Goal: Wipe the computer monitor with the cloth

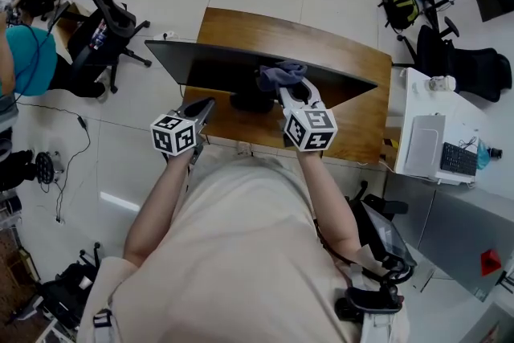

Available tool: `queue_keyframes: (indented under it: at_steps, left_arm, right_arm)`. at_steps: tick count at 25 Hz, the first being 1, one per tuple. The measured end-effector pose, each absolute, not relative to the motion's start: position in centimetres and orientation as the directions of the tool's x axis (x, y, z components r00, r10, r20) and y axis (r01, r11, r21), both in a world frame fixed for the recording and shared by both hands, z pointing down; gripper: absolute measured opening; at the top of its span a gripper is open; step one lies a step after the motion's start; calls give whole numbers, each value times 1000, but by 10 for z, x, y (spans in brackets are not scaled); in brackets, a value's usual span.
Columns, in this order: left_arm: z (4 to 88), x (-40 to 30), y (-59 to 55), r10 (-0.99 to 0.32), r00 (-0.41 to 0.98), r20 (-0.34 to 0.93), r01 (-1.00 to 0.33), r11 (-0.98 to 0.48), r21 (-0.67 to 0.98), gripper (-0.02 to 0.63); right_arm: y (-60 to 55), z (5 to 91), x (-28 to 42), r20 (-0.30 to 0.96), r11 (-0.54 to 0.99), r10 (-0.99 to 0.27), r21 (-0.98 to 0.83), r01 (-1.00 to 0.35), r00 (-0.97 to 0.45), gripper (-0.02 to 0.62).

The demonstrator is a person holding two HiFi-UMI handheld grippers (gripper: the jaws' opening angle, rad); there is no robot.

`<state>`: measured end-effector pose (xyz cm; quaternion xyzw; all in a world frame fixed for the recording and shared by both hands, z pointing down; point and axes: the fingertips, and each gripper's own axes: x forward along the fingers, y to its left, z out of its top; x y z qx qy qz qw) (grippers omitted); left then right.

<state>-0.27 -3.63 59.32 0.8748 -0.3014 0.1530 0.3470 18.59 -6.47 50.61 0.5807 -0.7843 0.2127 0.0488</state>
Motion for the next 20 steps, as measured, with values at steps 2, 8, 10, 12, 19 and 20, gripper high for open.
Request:
queue_keyframes:
  at_steps: [2,8,10,12,19,20]
  left_arm:
    - [591,-1,-36,-422,775,471,-630,-576,521,-3]
    - [582,5,-35,-422,783,456,-620,-580,528,-3]
    - [579,6,-34,-423,782,458,-621,-590,516,-3]
    - [577,7,-34,-425,772,473,-630,-612,479,-3]
    - [573,5,-35,-422,760,494,-636,-639,432,-2]
    - [573,5,-37,-423,759,495,-637,-639,430,-3]
  right_arm:
    - [-63,507,196,324,222,-894,-278,-935,-309,117]
    - [-55,513,223,328,169,-907,-290,-942,-264,117]
    - [-52,515,231,329,150,-911,-294,-944,-248,118]
    - [-49,516,239,331,134,-914,-296,-946,-233,118]
    - [-42,521,257,339,95,-920,-289,-952,-195,118]
    - [-41,521,259,339,92,-921,-288,-953,-191,118]
